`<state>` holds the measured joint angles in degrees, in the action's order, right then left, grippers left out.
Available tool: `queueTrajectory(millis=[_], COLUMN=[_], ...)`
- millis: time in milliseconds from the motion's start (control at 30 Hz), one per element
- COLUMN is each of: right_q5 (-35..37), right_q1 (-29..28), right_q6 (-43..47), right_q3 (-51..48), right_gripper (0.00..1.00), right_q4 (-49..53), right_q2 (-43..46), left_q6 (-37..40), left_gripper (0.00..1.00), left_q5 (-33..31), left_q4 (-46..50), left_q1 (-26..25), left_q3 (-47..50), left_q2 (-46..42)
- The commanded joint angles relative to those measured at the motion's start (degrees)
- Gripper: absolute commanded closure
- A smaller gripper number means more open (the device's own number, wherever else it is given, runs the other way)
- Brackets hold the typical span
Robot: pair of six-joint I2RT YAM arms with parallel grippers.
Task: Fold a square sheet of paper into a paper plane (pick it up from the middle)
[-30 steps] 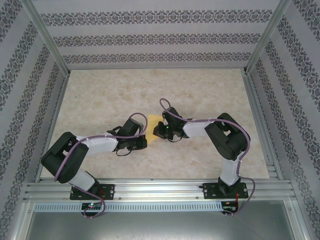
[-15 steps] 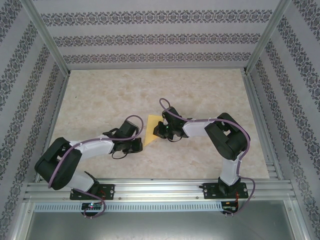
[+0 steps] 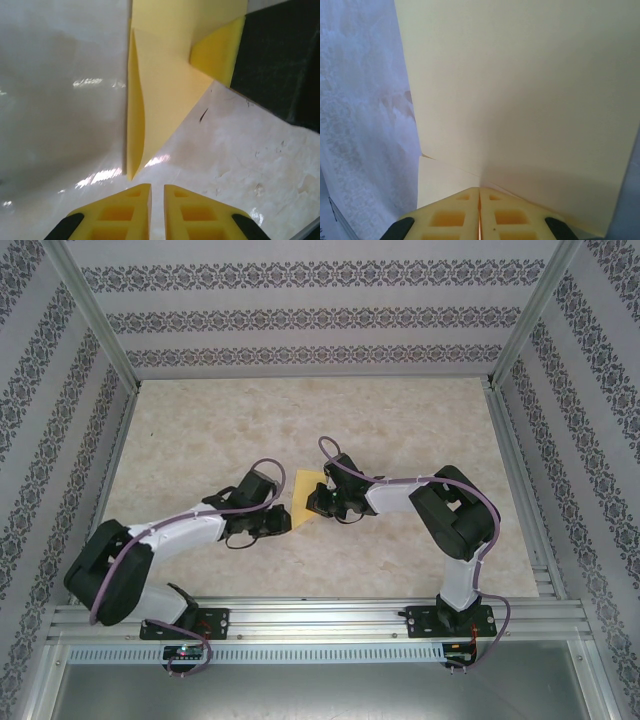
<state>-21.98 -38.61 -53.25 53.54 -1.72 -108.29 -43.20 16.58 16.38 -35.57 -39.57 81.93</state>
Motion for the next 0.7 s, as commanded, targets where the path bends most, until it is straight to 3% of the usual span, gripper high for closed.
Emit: queueTrajectory(millis=[0, 267, 667], right_q5=[3.7, 3.8, 3.6], right_q1=[0.2, 0.2, 0.2], right_q6=[0.4, 0.0, 0.3], right_q3=[-0.8, -2.2, -0.2], right_gripper=[0.91, 0.9, 0.89], right_q4=[3.1, 2.7, 3.1], right_q2=[-3.0, -2.7, -2.3], left_q6=[-0.7, -1.0, 1.6], left_gripper=[0.86, 0.87, 0.91], left_q5=[2.1, 4.8, 0.9], left_q4=[-3.8, -7.2, -4.3], left_q1=[0.8, 0.9, 0.8], left_q3=[-3.2, -5.1, -1.3], left_q2=[4.4, 11.2, 14.3])
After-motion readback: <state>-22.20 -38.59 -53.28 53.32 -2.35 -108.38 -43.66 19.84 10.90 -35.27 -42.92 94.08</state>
